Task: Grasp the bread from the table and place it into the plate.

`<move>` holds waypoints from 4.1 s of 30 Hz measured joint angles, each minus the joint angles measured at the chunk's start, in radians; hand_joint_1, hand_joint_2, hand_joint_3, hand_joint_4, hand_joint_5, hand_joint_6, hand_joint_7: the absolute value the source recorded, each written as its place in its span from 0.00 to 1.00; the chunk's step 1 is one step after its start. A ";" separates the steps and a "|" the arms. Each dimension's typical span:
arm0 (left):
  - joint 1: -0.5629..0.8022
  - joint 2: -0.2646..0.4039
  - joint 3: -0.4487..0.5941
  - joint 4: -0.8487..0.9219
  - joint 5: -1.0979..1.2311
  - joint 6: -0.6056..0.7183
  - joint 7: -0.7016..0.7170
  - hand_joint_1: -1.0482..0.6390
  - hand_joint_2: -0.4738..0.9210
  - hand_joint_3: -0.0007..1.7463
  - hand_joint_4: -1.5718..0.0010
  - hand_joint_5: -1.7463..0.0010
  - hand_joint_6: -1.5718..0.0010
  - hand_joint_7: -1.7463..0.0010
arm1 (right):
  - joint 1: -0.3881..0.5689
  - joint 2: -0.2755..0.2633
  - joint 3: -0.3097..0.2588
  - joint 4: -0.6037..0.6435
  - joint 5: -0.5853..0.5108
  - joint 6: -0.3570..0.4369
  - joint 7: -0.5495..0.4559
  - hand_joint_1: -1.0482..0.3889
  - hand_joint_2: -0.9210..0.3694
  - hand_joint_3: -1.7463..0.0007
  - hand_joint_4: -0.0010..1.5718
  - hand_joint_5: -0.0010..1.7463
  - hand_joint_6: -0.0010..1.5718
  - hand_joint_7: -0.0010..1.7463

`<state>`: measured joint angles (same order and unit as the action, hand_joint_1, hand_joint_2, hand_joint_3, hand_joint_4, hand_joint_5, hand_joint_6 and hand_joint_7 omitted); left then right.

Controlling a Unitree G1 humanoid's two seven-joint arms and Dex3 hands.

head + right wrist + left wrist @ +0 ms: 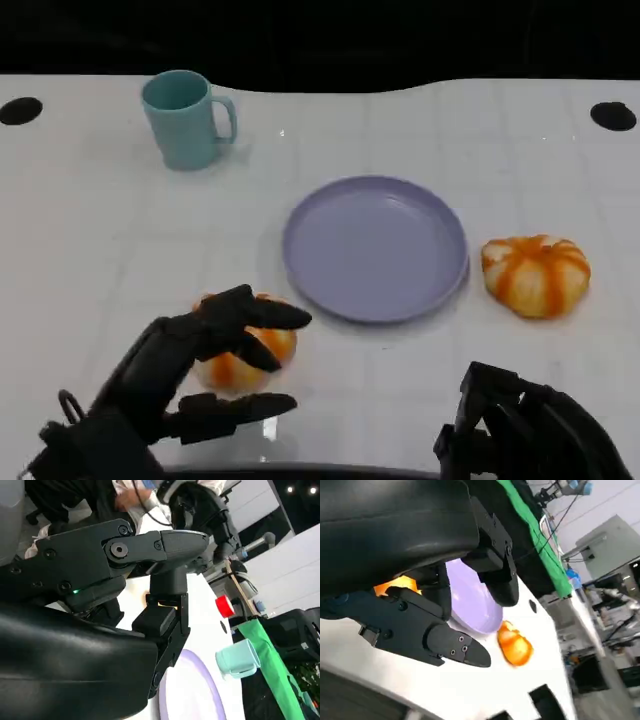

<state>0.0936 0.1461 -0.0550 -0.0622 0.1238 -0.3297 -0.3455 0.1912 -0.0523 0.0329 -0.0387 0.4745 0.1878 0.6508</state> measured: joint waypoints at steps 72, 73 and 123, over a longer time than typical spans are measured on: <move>-0.529 0.058 -0.481 0.507 0.847 0.573 0.188 0.31 0.96 0.00 0.52 0.87 0.65 0.97 | 0.011 0.000 0.010 -0.025 -0.003 0.004 -0.022 0.24 0.00 0.87 0.54 0.91 0.47 0.79; -0.531 0.059 -0.483 0.513 0.843 0.570 0.199 0.35 0.97 0.00 0.52 0.68 0.59 0.98 | 0.011 0.000 0.010 -0.025 -0.003 0.004 -0.022 0.24 0.00 0.87 0.54 0.91 0.47 0.79; -0.427 0.160 -0.373 0.381 0.711 0.230 0.828 0.53 0.57 0.65 0.42 0.00 0.57 0.00 | 0.011 0.001 0.008 -0.026 -0.002 0.010 -0.025 0.24 0.00 0.87 0.54 0.92 0.48 0.79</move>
<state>-0.3329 0.3056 -0.4284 0.3184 0.8346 -0.0995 0.4821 0.2022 -0.0516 0.0412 -0.0649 0.4729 0.1976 0.6256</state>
